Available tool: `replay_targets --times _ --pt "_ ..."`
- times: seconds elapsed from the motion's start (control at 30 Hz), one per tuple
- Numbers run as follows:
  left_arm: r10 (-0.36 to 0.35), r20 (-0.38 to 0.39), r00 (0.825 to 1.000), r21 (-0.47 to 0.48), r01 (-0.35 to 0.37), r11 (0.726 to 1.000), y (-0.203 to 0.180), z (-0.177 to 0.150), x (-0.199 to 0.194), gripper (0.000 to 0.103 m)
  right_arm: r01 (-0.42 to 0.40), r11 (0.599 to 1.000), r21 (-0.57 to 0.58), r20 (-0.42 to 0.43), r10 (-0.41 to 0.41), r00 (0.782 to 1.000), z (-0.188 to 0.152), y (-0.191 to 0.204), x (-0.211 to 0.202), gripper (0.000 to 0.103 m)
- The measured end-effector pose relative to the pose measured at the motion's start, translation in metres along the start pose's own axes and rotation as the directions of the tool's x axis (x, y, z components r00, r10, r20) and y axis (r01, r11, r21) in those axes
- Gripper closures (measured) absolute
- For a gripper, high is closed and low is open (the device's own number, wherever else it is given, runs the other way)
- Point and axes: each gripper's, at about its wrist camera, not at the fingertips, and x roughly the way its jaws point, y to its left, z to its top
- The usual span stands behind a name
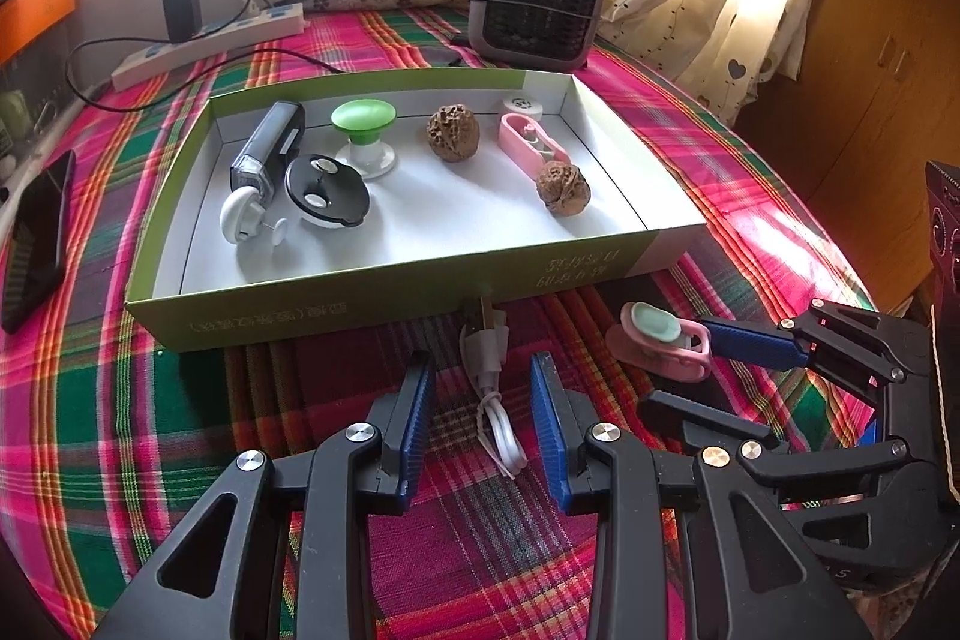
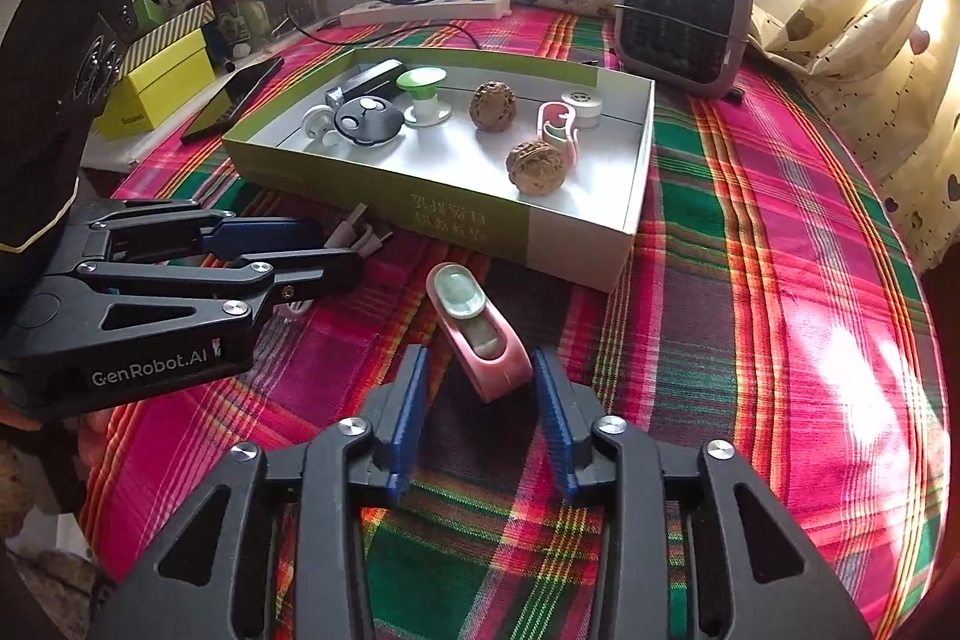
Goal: Organize objects
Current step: 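Move the left tool to the white USB cable while the right tool approaches the pink holder, then grasp the white cable with the left tool while the right tool grasps the pink holder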
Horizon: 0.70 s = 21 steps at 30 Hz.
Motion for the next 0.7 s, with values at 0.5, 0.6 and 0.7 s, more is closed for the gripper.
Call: replay_targets --times 0.5,0.6,0.7 --pt "0.042 0.017 0.999 0.031 -0.042 0.999 0.0003 -0.0017 0.0004 0.088 0.04 0.999 -0.011 0.007 -0.04 0.999 0.01 0.0029 0.01 0.057" --pt "0.035 0.017 0.999 0.023 -0.036 0.999 0.0031 -0.0015 0.0006 0.09 0.041 0.999 -0.012 0.011 -0.041 0.999 0.01 0.003 0.0094 0.066" --pt "0.032 0.019 0.999 0.023 -0.033 0.999 0.0032 -0.0015 0.0007 0.092 0.037 0.999 -0.014 0.013 -0.036 0.999 0.0101 0.0037 0.0091 0.072"
